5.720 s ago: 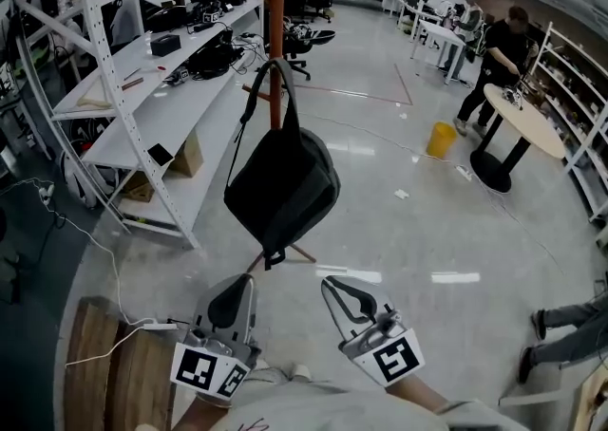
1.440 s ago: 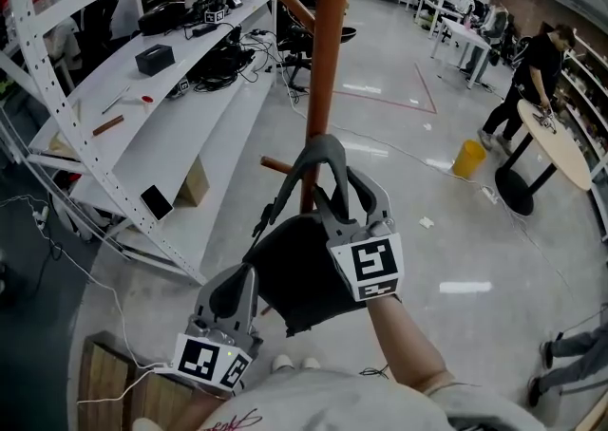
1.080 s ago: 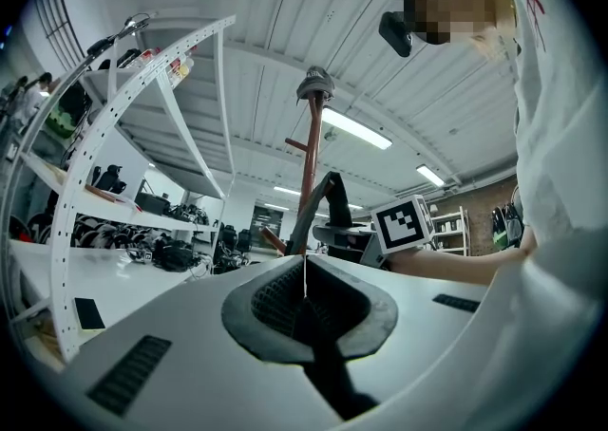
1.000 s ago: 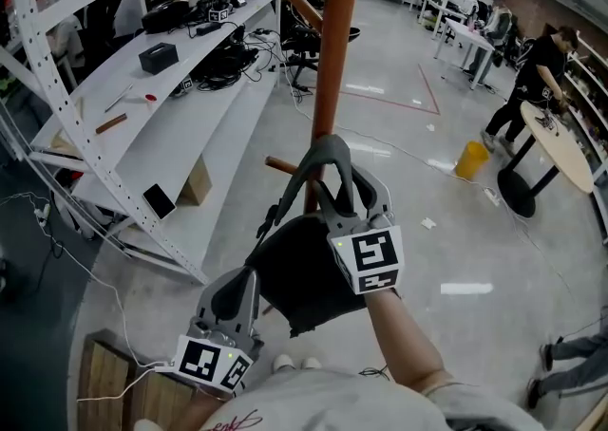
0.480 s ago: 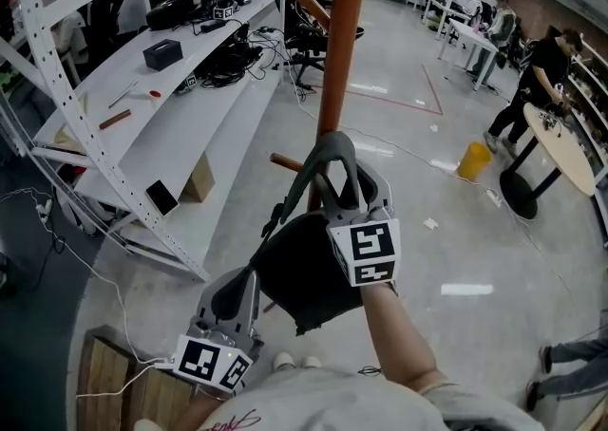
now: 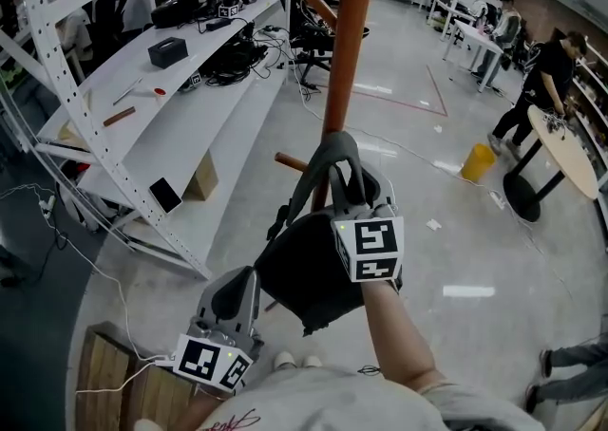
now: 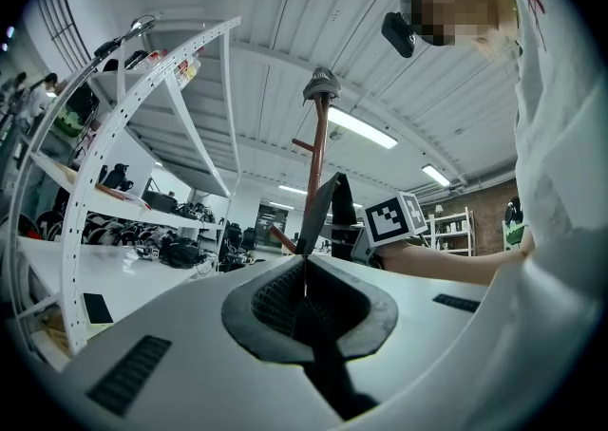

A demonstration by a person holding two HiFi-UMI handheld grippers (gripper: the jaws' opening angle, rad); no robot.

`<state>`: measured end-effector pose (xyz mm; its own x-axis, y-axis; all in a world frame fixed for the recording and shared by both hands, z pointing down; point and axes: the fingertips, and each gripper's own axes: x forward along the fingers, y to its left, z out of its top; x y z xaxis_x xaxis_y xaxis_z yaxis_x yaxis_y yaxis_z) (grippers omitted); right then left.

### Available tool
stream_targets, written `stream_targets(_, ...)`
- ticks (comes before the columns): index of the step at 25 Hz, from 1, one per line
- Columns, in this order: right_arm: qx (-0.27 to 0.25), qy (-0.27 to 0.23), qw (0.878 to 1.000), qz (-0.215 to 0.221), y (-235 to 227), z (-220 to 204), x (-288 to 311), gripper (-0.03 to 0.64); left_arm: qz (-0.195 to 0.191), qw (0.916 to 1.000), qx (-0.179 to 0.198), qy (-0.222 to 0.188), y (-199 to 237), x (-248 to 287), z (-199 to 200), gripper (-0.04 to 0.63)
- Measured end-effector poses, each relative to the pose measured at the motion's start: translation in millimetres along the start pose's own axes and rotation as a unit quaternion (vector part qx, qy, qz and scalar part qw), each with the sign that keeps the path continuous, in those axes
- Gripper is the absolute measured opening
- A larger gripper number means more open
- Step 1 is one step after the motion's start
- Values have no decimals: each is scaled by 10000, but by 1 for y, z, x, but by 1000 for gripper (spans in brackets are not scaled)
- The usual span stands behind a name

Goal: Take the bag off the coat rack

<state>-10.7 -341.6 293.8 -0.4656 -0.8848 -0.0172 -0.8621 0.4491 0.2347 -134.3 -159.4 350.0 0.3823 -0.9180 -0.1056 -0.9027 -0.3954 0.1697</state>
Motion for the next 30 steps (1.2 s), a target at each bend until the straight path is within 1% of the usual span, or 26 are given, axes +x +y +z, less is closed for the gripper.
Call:
stream_targets(3, 10, -2, 10000, -50, -1, -1, 1, 78, 35, 10000, 13, -11, 1, -1, 1, 20)
stream_targets(8, -21, -42, 9999, -155, -4, 3, 2, 38, 108, 9999, 21, -14, 4, -5, 3, 20)
stream_targets(15, -38, -43, 9999, -113, -5, 4, 3, 20, 164, 9999, 48, -15, 5, -7, 5, 20)
stream_targets(21, -33, -81, 9999, -95, -5, 6, 4, 18, 178, 9998, 78, -7, 5, -7, 7, 20)
stream_targets(25, 66, -83, 9999, -84, -5, 6, 4, 18, 192, 9998, 98, -14, 5, -10, 7, 20)
stream_targets(30, 191, -123, 9997, 54, -7, 5, 3, 18, 201, 9997, 126, -15, 4, -13, 6, 20)
